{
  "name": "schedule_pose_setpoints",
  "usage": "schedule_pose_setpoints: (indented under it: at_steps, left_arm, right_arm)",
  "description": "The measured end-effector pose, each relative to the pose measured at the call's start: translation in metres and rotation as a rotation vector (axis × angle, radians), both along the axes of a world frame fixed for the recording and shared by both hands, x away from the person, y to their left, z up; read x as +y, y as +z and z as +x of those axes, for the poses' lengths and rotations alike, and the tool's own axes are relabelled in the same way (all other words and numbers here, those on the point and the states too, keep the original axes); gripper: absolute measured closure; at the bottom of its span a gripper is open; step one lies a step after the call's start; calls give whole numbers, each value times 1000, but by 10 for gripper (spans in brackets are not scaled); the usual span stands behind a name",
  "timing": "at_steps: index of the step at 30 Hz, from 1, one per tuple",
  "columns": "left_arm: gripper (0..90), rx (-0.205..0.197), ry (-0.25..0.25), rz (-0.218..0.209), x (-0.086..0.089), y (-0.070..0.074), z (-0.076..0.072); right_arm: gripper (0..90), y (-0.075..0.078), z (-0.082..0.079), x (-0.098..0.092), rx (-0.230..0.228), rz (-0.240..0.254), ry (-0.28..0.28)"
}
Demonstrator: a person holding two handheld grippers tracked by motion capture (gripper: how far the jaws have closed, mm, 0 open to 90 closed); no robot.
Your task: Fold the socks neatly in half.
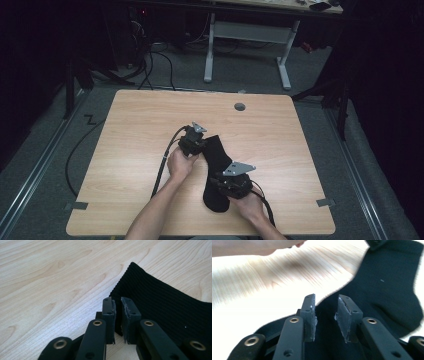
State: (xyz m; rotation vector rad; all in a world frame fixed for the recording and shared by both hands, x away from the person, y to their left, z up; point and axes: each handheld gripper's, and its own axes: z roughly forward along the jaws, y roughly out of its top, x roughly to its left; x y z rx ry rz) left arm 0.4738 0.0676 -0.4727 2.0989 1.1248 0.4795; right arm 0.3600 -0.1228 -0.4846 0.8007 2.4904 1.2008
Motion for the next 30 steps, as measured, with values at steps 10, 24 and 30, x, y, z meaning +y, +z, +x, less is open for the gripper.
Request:
schedule_pose_setpoints:
  at_steps: [10,24,30]
  left_arm:
    - [817,-4,0,-15,3,4,2]
    - [607,60,17,-5,-3,-11,10]
    - [486,-50,-84,-66,-14,14,-30]
  right_arm:
    - [900,-1,-1,15,-26,-42,99]
    - [596,-14,10,12,76,-71,83]
    - [549,10,7,-18,-6,36,-22]
